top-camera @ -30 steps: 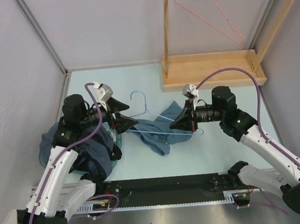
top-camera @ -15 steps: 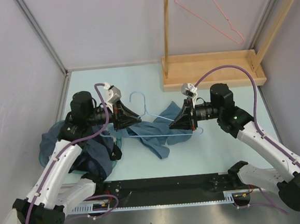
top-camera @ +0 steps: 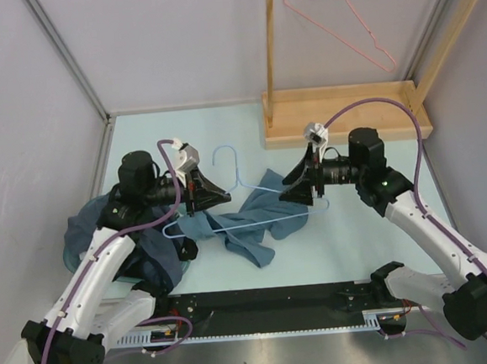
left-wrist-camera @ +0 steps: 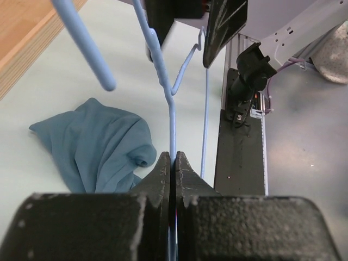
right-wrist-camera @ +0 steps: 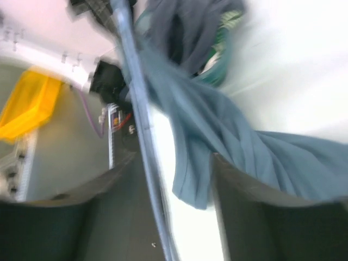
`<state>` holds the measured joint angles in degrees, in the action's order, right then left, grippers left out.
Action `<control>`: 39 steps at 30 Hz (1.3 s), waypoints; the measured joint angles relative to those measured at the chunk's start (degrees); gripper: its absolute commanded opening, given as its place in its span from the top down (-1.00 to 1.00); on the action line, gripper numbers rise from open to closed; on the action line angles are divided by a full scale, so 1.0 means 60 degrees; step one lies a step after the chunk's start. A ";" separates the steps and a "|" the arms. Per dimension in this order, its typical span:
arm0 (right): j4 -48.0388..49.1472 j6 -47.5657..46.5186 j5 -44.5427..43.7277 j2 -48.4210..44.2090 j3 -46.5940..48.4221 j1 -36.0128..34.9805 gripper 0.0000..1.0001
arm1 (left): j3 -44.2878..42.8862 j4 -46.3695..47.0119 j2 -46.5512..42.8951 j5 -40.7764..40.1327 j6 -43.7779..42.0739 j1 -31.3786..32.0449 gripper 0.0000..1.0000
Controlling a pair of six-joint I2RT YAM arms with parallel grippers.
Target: Place the tank top on the hanger
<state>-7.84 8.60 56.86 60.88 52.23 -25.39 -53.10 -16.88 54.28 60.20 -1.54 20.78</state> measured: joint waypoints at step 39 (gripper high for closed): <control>-0.0127 0.3927 -1.1038 0.1778 -0.2568 -0.7311 -0.62 | -0.0627 -0.0721 0.1315 -0.5767 0.0102 0.0295 1.00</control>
<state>-8.60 32.16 -9.37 71.55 36.82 -69.25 -56.86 -21.21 62.17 25.61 -0.93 22.55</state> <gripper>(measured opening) 0.816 0.020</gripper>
